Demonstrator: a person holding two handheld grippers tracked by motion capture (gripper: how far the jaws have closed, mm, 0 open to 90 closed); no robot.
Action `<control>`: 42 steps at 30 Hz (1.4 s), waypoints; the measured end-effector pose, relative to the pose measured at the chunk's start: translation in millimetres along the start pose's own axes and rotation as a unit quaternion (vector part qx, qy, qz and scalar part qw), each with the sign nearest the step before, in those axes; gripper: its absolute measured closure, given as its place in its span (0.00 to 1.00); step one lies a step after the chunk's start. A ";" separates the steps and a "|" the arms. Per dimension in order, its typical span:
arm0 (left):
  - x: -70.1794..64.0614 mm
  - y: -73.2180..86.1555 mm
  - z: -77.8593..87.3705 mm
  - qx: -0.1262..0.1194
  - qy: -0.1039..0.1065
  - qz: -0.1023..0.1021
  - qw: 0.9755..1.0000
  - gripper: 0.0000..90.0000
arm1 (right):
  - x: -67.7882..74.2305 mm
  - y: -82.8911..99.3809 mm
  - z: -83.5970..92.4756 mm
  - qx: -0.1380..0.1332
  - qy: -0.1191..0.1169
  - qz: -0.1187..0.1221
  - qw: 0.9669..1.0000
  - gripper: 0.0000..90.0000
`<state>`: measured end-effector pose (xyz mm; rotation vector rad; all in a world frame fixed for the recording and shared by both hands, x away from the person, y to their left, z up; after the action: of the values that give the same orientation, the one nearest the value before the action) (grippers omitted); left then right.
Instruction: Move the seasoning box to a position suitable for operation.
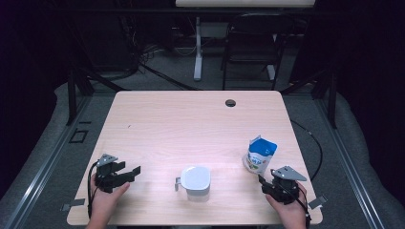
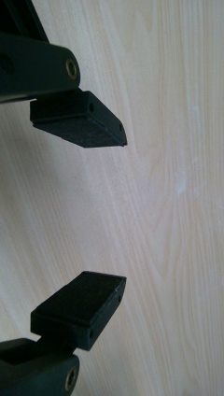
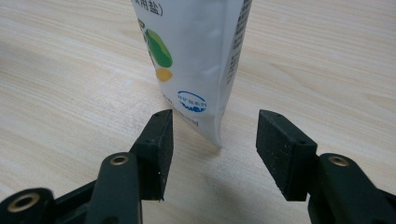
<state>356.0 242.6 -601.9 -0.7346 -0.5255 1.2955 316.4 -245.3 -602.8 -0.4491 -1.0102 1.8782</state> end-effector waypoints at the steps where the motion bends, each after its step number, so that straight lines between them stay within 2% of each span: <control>1: -2.2 -1.1 0.2 -0.003 -0.003 -0.006 1.000 0.32 | -0.7 0.2 0.5 0.001 0.003 0.000 1.000 0.51; 3: -4.0 -1.3 1.4 -0.001 -0.009 -0.016 1.000 0.32 | -3.3 0.3 1.9 -0.007 0.011 -0.007 1.000 0.51; 5: -5.1 -1.4 2.7 0.000 -0.010 -0.022 1.000 0.32 | -3.2 0.4 2.3 -0.012 0.004 -0.016 1.000 0.51; 8: -7.4 -2.1 4.3 0.000 -0.011 -0.028 1.000 0.32 | -2.5 0.8 3.7 -0.009 0.004 -0.013 1.000 0.49; 9: -9.3 -2.7 4.2 -0.008 -0.009 -0.027 1.000 0.32 | -1.9 -0.1 3.9 -0.012 0.000 -0.014 1.000 0.48; 13: -13.2 -3.6 9.0 -0.010 0.004 -0.030 0.999 0.33 | 1.6 -3.9 3.9 -0.021 -0.013 -0.027 0.999 0.41; 15: -15.6 -5.0 12.4 -0.014 0.016 -0.029 0.999 0.31 | 3.5 -4.4 2.2 -0.016 -0.013 -0.025 0.999 0.39; 16: -16.7 -5.9 13.1 -0.020 0.014 -0.028 0.999 0.30 | 5.2 -4.3 1.0 -0.013 -0.016 -0.021 1.000 0.39; 18: -19.5 -7.9 16.2 -0.035 0.004 -0.045 0.998 0.30 | 7.3 -4.5 -0.5 -0.013 -0.015 -0.022 1.000 0.39; 20: -24.0 -8.9 18.9 -0.042 0.006 -0.060 0.997 0.32 | 8.4 -5.1 -0.3 -0.010 -0.013 -0.025 1.000 0.40; 23: -30.4 -8.9 23.3 -0.046 0.012 -0.071 0.996 0.38 | 8.8 -6.3 2.3 -0.015 -0.007 -0.037 0.999 0.45; 26: -38.8 -8.3 24.9 -0.040 0.025 -0.073 0.996 0.41 | 10.8 -10.3 5.8 -0.023 -0.014 -0.042 0.999 0.49; 29: -46.9 -7.7 27.5 -0.039 0.040 -0.088 0.995 0.44 | 11.4 -12.8 9.2 -0.024 -0.007 -0.036 0.999 0.51; 33: -52.2 -9.0 31.0 -0.041 0.053 -0.088 0.994 0.46 | 11.6 -14.5 12.5 -0.030 -0.009 -0.039 0.999 0.53; 37: -57.7 -11.5 35.7 -0.044 0.062 -0.097 0.992 0.46 | 12.9 -14.1 13.5 -0.015 -0.019 -0.033 0.999 0.58; 41: -67.7 -12.1 40.4 -0.049 0.088 -0.113 0.989 0.49 | 18.9 -17.2 13.8 -0.017 -0.026 -0.022 0.999 0.59; 42: -70.4 -11.5 41.2 -0.048 0.096 -0.121 0.987 0.49 | 20.5 -17.7 14.0 -0.013 -0.026 -0.018 0.999 0.59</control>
<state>319.3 180.5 -562.2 -0.8395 -0.5060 0.9679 306.6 -230.0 -578.3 -0.3962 -1.0726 1.8547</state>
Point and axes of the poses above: each handheld gripper's, and its own axes: z roughly backward along the jaws, y roughly out of its underside, x roughly to its left, the point moved 7 cm from there along -z, roughly forward along the jaws, and after that the axes turned 14 degrees about -y, right-handed, at the moved point
